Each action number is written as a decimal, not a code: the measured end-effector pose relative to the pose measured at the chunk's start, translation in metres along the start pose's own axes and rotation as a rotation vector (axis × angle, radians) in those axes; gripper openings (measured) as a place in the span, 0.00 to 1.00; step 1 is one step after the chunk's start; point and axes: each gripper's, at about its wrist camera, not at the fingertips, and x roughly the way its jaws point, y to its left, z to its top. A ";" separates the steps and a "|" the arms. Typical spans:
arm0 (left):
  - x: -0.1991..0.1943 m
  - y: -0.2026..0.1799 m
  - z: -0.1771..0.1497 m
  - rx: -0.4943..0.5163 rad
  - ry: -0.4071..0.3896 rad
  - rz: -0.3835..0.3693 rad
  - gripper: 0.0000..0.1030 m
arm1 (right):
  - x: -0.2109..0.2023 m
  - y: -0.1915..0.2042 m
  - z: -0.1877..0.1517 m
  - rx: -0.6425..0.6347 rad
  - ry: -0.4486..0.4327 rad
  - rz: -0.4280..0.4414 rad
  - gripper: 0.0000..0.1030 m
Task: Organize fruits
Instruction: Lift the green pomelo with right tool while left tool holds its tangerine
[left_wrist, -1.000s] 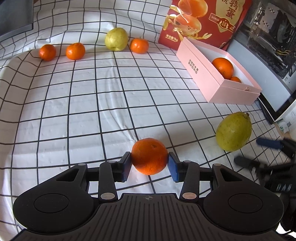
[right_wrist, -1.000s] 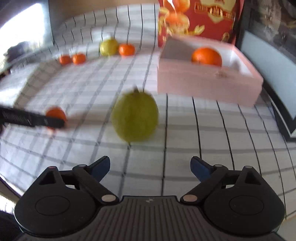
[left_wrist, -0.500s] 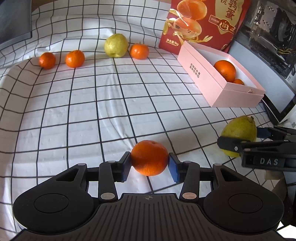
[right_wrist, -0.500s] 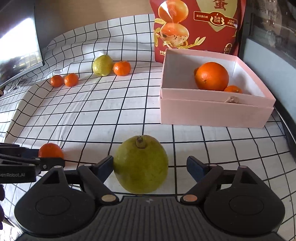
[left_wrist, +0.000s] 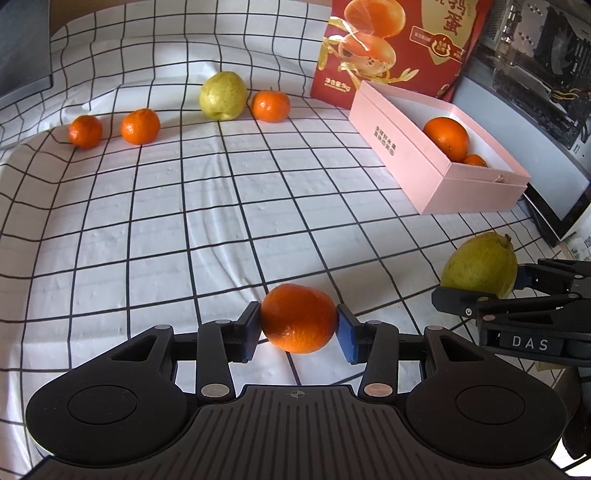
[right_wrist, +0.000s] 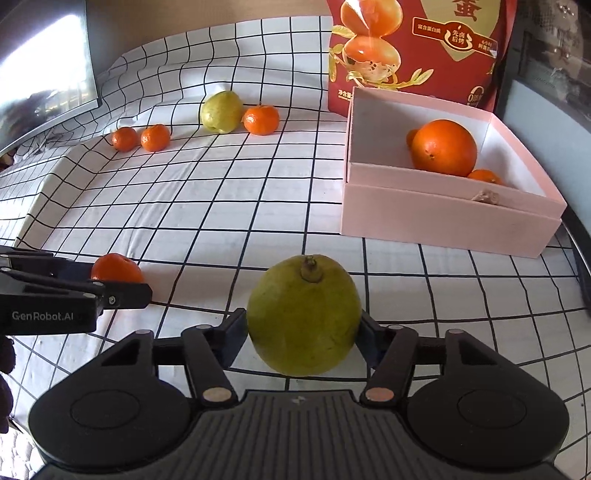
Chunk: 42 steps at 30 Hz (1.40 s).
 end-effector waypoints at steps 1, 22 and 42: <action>-0.001 0.001 -0.001 -0.001 0.002 -0.004 0.47 | -0.001 -0.001 -0.001 0.005 0.002 0.004 0.57; -0.016 0.008 -0.012 0.001 0.024 -0.042 0.47 | -0.003 0.003 -0.008 -0.030 0.006 -0.022 0.57; -0.014 0.005 -0.012 -0.015 0.019 -0.020 0.47 | -0.002 0.005 0.002 -0.092 -0.020 -0.022 0.57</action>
